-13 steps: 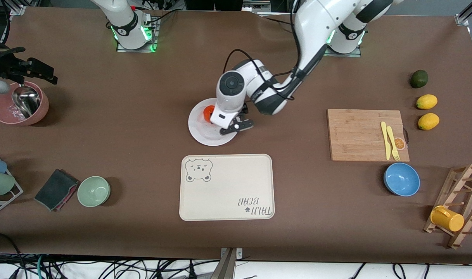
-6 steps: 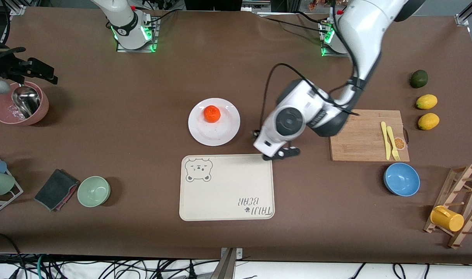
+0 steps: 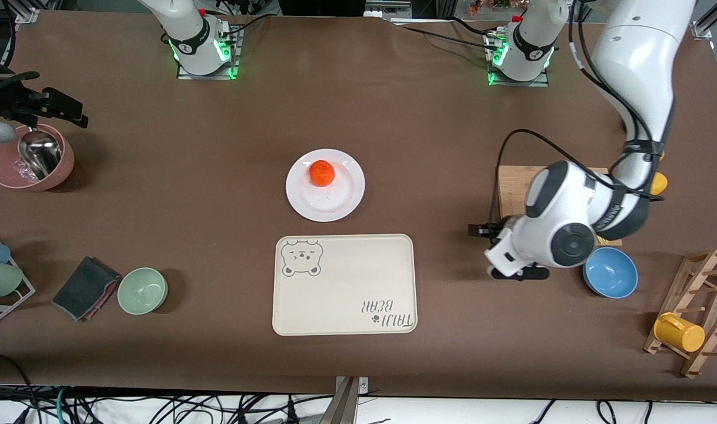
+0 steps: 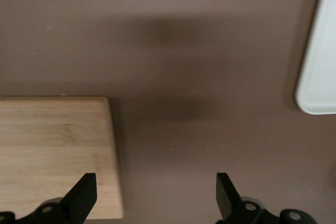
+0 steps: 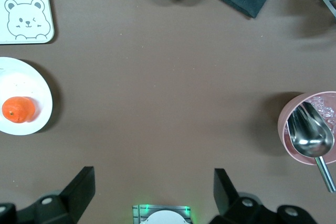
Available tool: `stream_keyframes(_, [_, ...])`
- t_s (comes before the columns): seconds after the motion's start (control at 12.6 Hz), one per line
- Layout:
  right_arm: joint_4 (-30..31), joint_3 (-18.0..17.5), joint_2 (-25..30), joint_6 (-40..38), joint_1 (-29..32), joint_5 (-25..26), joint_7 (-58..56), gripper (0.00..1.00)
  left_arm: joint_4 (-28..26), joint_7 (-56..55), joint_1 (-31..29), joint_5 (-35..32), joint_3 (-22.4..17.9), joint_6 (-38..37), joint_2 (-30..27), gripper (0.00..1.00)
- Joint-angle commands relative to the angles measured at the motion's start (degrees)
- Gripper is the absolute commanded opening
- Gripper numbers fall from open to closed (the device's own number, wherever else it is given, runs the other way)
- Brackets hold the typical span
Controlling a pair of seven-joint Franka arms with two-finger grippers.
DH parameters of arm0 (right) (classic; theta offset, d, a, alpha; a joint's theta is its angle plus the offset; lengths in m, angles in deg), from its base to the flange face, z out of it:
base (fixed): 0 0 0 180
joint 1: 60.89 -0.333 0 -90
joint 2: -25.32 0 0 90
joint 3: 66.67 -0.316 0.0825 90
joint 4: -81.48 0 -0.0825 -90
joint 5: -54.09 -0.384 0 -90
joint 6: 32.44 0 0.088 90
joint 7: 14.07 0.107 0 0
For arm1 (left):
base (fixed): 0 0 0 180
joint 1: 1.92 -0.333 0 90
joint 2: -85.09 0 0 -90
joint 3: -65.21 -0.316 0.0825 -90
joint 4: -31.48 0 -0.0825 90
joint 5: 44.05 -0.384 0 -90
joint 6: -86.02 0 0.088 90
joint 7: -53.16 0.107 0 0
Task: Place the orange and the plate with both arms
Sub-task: 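Open the left gripper and draw it back toward the cutting board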
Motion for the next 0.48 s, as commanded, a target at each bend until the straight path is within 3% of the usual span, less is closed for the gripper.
stream_keyframes(0.0, [-1.2, 0.1, -0.9, -0.2, 0.7, 0.5, -0.2, 1.0, -0.7, 4.1, -0.9, -2.5, 0.6, -0.9, -0.5, 1.0])
stream_keyframes(0.4, [-1.2, 0.9, -1.0, -0.9, 0.7, 0.5, 0.1, 1.0, -0.5, 9.0, -4.0, -4.7, 0.6, -1.0, -0.5, 1.0])
